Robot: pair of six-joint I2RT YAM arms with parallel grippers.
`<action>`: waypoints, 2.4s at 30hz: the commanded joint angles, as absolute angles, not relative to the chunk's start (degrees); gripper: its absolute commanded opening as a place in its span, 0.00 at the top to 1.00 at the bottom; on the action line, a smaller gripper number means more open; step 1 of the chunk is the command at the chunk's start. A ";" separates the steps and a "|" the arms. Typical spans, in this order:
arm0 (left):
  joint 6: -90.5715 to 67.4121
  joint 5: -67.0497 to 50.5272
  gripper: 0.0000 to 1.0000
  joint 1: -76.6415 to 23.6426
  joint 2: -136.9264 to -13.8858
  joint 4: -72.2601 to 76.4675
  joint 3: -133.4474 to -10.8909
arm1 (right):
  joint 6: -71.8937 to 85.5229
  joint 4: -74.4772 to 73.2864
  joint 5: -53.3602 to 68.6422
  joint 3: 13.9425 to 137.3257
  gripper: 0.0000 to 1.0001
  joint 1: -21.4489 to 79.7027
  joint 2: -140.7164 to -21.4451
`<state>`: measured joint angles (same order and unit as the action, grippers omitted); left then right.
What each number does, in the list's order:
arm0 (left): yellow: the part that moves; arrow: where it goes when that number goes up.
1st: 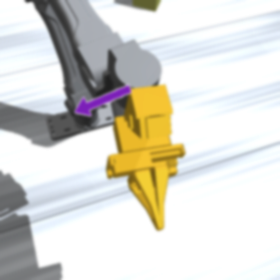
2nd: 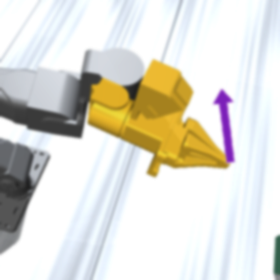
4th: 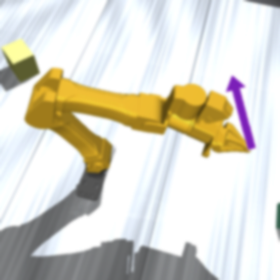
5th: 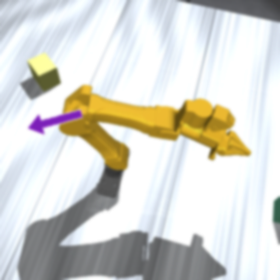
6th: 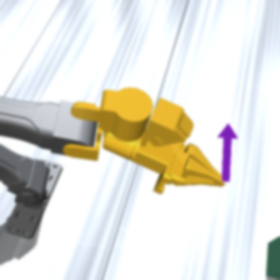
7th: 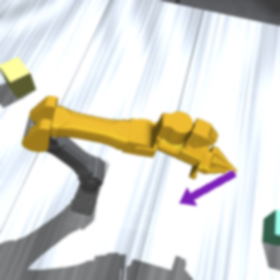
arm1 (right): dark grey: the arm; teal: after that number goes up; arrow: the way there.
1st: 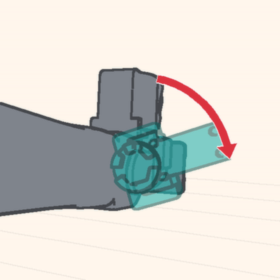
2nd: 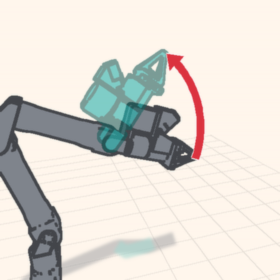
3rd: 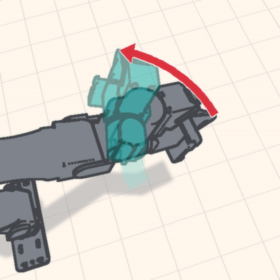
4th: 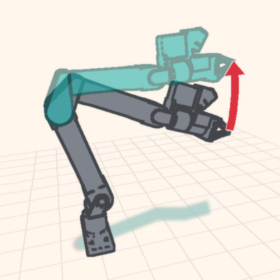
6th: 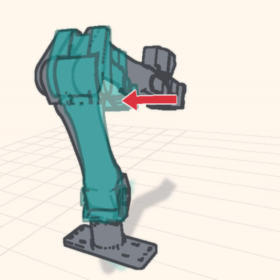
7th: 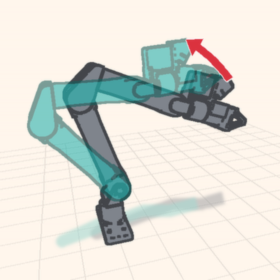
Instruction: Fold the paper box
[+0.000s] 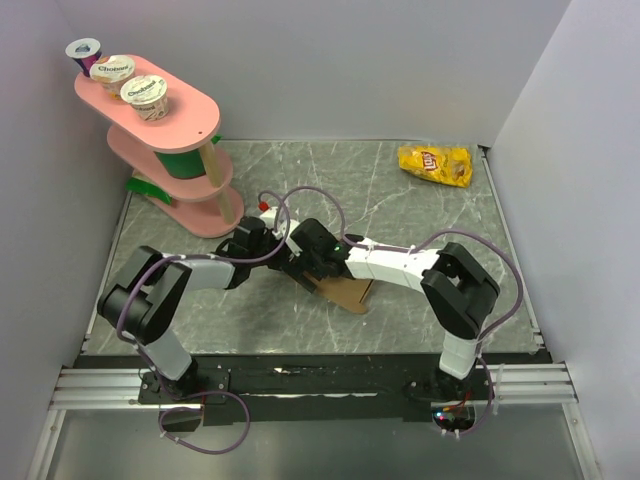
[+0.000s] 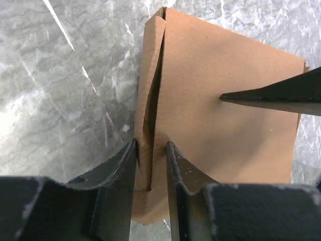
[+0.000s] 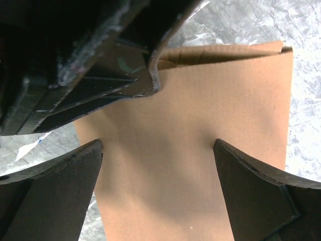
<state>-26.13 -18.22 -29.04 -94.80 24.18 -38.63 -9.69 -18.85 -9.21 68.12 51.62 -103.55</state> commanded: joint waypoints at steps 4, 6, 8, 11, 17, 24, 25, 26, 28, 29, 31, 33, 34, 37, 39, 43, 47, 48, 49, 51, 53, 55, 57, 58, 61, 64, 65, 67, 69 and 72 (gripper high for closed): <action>-22.33 -21.44 0.82 -28.48 -98.53 21.88 -40.26 | -6.24 -23.11 -4.23 65.74 0.00 50.71 -100.39; -21.71 -21.01 0.82 -28.39 -98.70 21.88 -40.17 | -6.33 -23.64 -1.95 66.88 0.00 48.96 -96.62; -21.36 -20.74 0.82 -28.30 -99.05 21.62 -40.17 | -6.59 -23.38 4.02 66.80 0.00 45.99 -94.06; -21.18 -20.92 0.83 -28.21 -99.05 22.41 -39.82 | -6.94 -23.73 12.20 66.62 0.00 41.07 -90.71; -21.09 -20.83 0.76 -28.21 -97.48 21.98 -40.43 | -5.01 -23.64 21.08 67.41 0.03 30.42 -91.75; -21.97 -18.20 0.53 -28.21 -95.36 18.38 -44.73 | -4.57 -25.84 25.39 71.02 0.09 23.65 -100.54; -22.06 -17.85 0.49 -28.21 -95.10 18.02 -45.52 | -4.57 -25.06 25.84 70.67 0.09 22.42 -100.81; -22.15 -17.49 0.45 -28.21 -94.58 17.93 -45.79 | -4.57 -24.61 26.10 70.32 0.09 22.06 -100.90; -22.32 -16.53 0.31 -28.13 -94.22 17.14 -47.01 | -4.48 -23.47 28.11 69.08 0.09 21.27 -101.34; -22.50 -16.18 0.28 -28.12 -93.96 16.88 -47.54 | -4.22 -23.47 28.65 69.00 0.09 20.75 -101.60; -22.85 -15.21 0.20 -28.12 -93.69 15.83 -49.21 | -3.43 -23.55 29.61 68.91 0.10 20.39 -102.57; -23.81 -13.20 0.13 -28.04 -92.55 14.86 -50.01 | -2.29 -23.29 29.36 68.38 0.10 20.30 -103.18; -24.95 -11.10 0.08 -28.04 -91.94 14.59 -50.27 | -1.94 -23.29 29.27 68.12 0.11 20.30 -103.27; -28.37 -6.79 0.06 -28.04 -88.87 13.54 -49.57 | -0.09 -22.24 28.65 66.28 0.11 20.30 -103.01; -30.14 -6.16 0.05 -28.04 -85.79 13.71 -48.17 | 2.00 -21.01 28.21 64.35 0.10 20.39 -102.57; -36.89 -6.06 0.05 -28.12 -79.38 14.76 -39.67 | 5.61 -19.51 26.64 61.18 0.09 20.56 -101.43; -43.14 -11.75 0.06 -28.12 -72.53 17.75 -30.87 | 10.62 -19.07 21.72 58.28 0.12 22.23 -99.41; -44.37 -12.73 0.05 -28.12 -71.55 19.32 -29.37 | 12.11 -18.46 20.84 57.49 0.14 22.67 -98.88; -46.99 -13.70 0.05 -28.21 -70.50 20.38 -26.40 | 13.09 -17.15 19.52 56.70 0.14 23.37 -98.27; -49.30 -15.46 0.05 -28.21 -67.77 22.49 -23.74 | 15.89 -15.30 18.55 54.33 0.18 23.73 -97.04; -52.02 -16.61 0.06 -28.21 -66.71 25.30 -21.10 | 17.31 -14.06 17.93 53.27 0.23 23.90 -96.85; -54.48 -19.24 0.11 -28.21 -67.84 31.07 -18.38 | 18.98 -13.98 17.76 52.91 0.30 24.43 -97.12; -56.42 -21.17 0.17 -28.21 -69.69 35.84 -15.66 | 20.82 -12.93 16.88 51.51 0.31 25.66 -96.86; -57.73 -22.66 0.24 -28.21 -72.05 38.21 -15.04 | 21.53 -12.40 16.44 50.81 0.32 26.10 -96.51; -60.19 -24.07 0.33 -28.21 -76.88 45.24 -12.66 | 24.25 -9.15 16.52 47.82 0.33 26.45 -95.10; -63.36 -25.22 0.39 -28.21 -81.89 55.52 -10.55 | 25.31 -7.91 16.70 46.50 0.34 26.80 -94.57; -63.89 -25.92 0.39 -28.21 -83.31 57.98 -10.29 | 25.40 -7.74 16.44 46.32 0.34 26.89 -94.40; -65.03 -26.63 0.42 -28.21 -87.42 63.08 -10.28 | 25.40 -7.82 16.17 46.32 0.34 27.16 -94.31; -66.52 -26.72 0.45 -28.30 -90.34 69.13 -9.93 | 25.40 -7.91 16.08 46.49 0.34 27.33 -94.39; -68.63 -26.98 0.48 -28.30 -96.40 74.77 -9.67 | 25.49 -7.82 16.00 46.58 0.34 27.60 -94.39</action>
<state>-64.20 -24.86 -28.16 -91.42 58.70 -10.17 25.30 -6.00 19.14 48.25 26.35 -94.59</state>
